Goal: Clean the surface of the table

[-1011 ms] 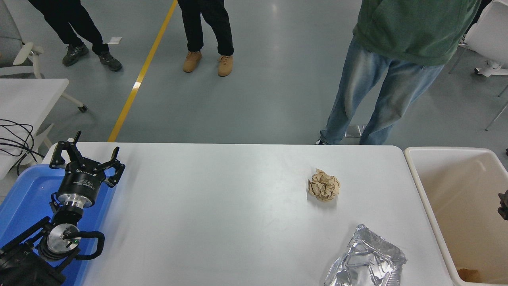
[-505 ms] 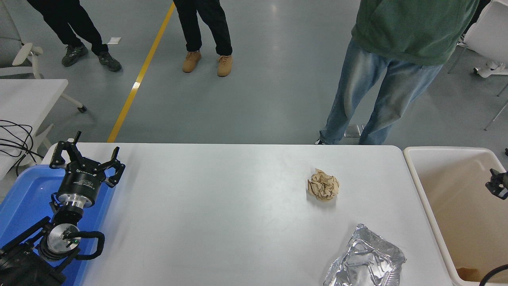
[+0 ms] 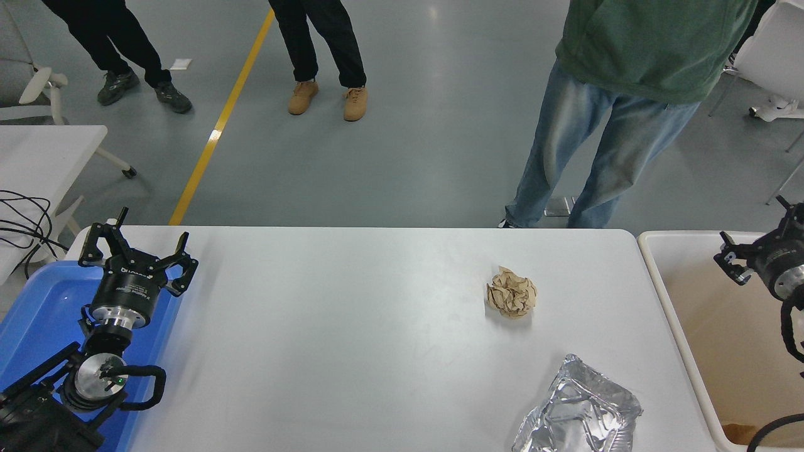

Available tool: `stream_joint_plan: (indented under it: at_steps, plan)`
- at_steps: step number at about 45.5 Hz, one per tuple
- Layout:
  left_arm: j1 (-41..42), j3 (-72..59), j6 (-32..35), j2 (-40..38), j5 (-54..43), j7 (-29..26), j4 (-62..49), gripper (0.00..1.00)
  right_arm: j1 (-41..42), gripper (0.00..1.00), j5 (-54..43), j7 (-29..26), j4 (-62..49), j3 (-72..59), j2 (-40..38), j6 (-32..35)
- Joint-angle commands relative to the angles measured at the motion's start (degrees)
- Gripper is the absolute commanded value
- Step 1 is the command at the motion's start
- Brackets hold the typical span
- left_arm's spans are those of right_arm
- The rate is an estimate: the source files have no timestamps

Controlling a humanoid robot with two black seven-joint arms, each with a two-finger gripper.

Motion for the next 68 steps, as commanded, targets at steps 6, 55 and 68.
stream_joint_plan:
  at_steps: [6,55,68]
  plan:
    - [0.0,0.0,0.0,0.0,0.0,0.0,0.0,0.99,-0.6,1.00,-0.2,4.9,1.0,0.4,5.2,1.5]
    - [0.0,0.0,0.0,0.0,0.0,0.0,0.0,0.99,-0.8,1.00,-14.2,4.4,26.2,-7.1,-4.8,6.9]
    - [0.0,0.0,0.0,0.1,0.0,0.0,0.0,0.99,-0.8,1.00,-32.2,5.0,29.7,-6.2,-11.1,6.9]
